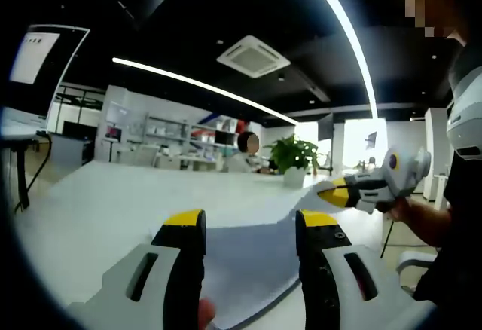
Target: Grasp the top corner of one sheet in the document stack and pull a single sheet out from the document stack, separating that one sheet from the rest and lifting it clear until the single sheet is fully removed from the stack
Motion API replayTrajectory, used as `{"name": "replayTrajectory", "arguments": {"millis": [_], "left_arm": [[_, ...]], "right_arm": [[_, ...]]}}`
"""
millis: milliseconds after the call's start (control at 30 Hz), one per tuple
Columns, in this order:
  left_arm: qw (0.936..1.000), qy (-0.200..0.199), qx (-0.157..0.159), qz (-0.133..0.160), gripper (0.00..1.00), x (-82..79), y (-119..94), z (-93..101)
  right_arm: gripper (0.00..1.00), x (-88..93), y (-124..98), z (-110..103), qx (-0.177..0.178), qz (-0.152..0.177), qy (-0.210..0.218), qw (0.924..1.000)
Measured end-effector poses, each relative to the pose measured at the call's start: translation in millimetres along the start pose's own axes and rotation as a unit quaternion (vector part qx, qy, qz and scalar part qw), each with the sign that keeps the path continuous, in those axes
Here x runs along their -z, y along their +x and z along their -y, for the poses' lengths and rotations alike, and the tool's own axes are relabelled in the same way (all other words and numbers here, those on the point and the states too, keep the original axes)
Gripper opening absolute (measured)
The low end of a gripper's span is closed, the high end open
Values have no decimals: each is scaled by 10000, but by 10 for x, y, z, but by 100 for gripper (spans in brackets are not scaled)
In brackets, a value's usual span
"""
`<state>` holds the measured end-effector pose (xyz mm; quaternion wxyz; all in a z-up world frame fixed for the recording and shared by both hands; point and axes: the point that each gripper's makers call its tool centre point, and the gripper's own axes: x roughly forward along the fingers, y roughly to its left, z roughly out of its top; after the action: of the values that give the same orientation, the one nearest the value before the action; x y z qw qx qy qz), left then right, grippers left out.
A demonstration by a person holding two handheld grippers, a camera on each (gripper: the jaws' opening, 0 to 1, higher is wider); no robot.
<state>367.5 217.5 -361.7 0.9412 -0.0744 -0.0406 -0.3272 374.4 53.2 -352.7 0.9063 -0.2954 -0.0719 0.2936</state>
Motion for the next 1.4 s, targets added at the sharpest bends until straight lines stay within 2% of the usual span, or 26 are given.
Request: {"name": "replayTrajectory", "arguments": {"millis": [333, 667, 767, 900, 1000, 1100, 1233, 1333, 1367, 1400], "left_arm": [[10000, -26, 25, -26, 48, 26, 10, 11], [10000, -23, 56, -50, 48, 29, 22, 26], [10000, -17, 48, -44, 48, 23, 15, 25], [10000, -27, 41, -40, 48, 29, 7, 27], [10000, -40, 36, -64, 48, 51, 10, 27], [10000, -49, 38, -72, 48, 58, 18, 27], [10000, -40, 52, -42, 48, 38, 27, 35], [10000, -48, 64, -39, 48, 39, 26, 40], [10000, -48, 58, -56, 48, 49, 26, 35], [10000, -45, 51, -72, 48, 58, 27, 29]], "right_arm": [[2, -160, -184, 262, 185, 391, 654, 9969], [2, -128, -265, 388, 15, 387, 1314, 9906], [2, -147, -307, 449, 40, 455, 1547, 9869], [2, -189, -379, 537, 6, 645, 2015, 9774], [2, -214, -435, 613, -59, 822, 2448, 9661], [2, -250, -498, 708, -147, 1073, 2974, 9486], [2, -270, -584, 844, -314, 1393, 3741, 9163], [2, -239, -651, 957, -403, 1587, 4261, 8897], [2, -217, -674, 998, -450, 1649, 4483, 8774], [2, -196, -691, 1028, -468, 1685, 4627, 8691]]}}
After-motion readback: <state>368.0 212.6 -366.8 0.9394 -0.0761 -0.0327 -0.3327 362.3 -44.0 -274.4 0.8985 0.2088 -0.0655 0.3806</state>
